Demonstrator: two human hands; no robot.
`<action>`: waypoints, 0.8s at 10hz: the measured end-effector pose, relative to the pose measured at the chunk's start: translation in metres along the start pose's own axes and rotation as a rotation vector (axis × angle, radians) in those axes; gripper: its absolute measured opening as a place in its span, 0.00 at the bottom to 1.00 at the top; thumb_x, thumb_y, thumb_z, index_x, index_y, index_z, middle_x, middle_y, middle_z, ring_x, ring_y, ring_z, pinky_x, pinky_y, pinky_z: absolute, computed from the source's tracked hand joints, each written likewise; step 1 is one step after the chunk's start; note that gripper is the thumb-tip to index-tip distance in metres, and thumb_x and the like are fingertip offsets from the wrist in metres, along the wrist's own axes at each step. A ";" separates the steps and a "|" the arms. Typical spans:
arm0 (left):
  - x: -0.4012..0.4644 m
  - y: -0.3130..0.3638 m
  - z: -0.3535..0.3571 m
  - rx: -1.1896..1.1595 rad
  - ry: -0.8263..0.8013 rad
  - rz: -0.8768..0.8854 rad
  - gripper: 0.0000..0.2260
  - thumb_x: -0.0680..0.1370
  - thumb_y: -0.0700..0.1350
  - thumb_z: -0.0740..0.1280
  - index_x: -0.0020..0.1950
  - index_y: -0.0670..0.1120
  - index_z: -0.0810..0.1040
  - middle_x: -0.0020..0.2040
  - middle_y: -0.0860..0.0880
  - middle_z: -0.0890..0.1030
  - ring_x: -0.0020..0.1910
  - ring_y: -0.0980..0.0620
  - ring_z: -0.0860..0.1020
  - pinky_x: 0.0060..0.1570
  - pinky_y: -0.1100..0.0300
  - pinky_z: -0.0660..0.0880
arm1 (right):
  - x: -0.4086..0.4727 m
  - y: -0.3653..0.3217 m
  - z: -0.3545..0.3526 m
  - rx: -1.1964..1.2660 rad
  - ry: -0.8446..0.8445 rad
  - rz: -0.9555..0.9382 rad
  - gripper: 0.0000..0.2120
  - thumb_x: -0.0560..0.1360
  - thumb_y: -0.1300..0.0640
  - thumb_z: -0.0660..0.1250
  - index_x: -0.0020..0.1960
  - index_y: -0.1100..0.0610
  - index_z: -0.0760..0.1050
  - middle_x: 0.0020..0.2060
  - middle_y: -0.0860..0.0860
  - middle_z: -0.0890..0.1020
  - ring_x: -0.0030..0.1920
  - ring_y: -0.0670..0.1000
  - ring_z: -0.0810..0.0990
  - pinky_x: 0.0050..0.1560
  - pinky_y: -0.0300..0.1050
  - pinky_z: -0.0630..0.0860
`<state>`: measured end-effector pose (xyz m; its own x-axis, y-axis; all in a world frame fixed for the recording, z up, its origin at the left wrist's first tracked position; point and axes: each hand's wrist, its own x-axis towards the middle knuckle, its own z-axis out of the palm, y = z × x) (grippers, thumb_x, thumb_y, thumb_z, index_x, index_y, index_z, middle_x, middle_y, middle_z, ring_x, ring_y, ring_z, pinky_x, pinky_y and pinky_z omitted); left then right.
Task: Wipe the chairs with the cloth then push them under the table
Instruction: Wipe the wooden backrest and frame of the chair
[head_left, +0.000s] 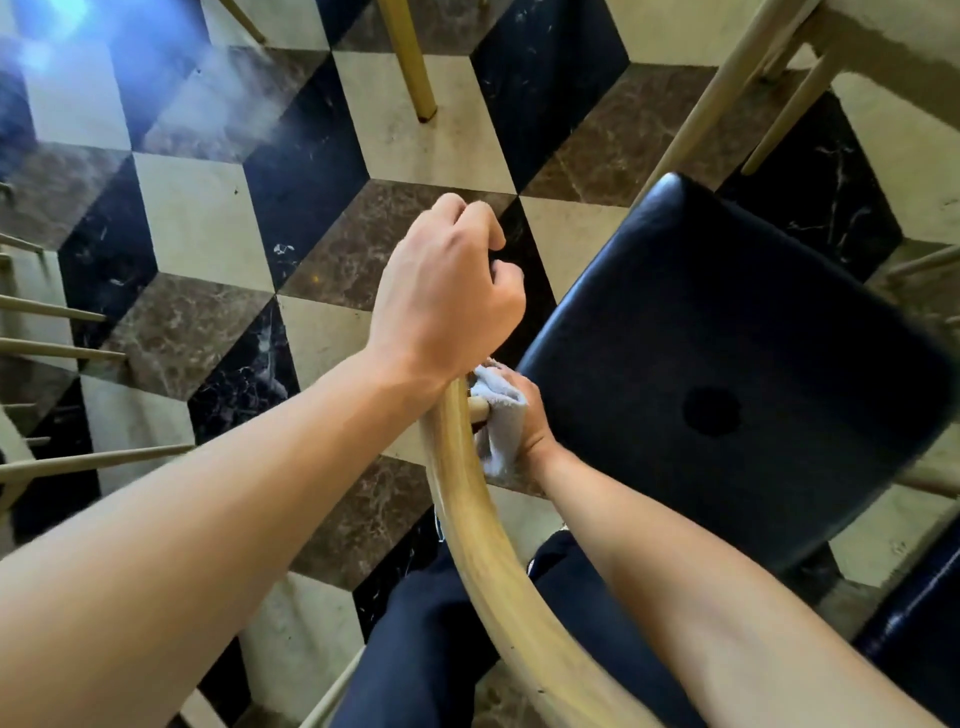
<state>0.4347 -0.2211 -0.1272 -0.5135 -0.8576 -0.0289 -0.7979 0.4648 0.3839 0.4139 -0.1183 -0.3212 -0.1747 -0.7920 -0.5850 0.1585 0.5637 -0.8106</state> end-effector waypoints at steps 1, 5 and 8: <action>0.000 -0.001 0.004 0.018 0.008 -0.014 0.09 0.76 0.43 0.63 0.52 0.43 0.79 0.49 0.49 0.77 0.48 0.50 0.74 0.47 0.58 0.72 | 0.008 0.008 -0.007 -0.013 -0.044 0.127 0.06 0.83 0.58 0.61 0.54 0.52 0.76 0.46 0.45 0.80 0.40 0.36 0.79 0.44 0.31 0.76; -0.003 0.004 -0.002 0.155 -0.031 0.102 0.09 0.77 0.44 0.63 0.50 0.41 0.79 0.47 0.44 0.78 0.46 0.46 0.75 0.48 0.50 0.74 | -0.086 -0.098 -0.013 0.311 -0.168 -0.119 0.12 0.85 0.63 0.55 0.51 0.57 0.77 0.46 0.51 0.81 0.49 0.48 0.78 0.61 0.54 0.74; -0.004 0.049 0.020 0.511 -0.427 0.307 0.12 0.78 0.47 0.61 0.54 0.42 0.77 0.54 0.39 0.79 0.56 0.37 0.75 0.57 0.43 0.67 | -0.136 -0.096 -0.092 0.386 -0.118 0.208 0.15 0.85 0.53 0.59 0.57 0.61 0.80 0.48 0.56 0.85 0.48 0.52 0.83 0.54 0.48 0.79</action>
<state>0.3908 -0.1902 -0.1269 -0.7324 -0.5602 -0.3869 -0.5926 0.8043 -0.0428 0.3326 -0.0427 -0.1665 0.0079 -0.7054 -0.7088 0.5329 0.6028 -0.5939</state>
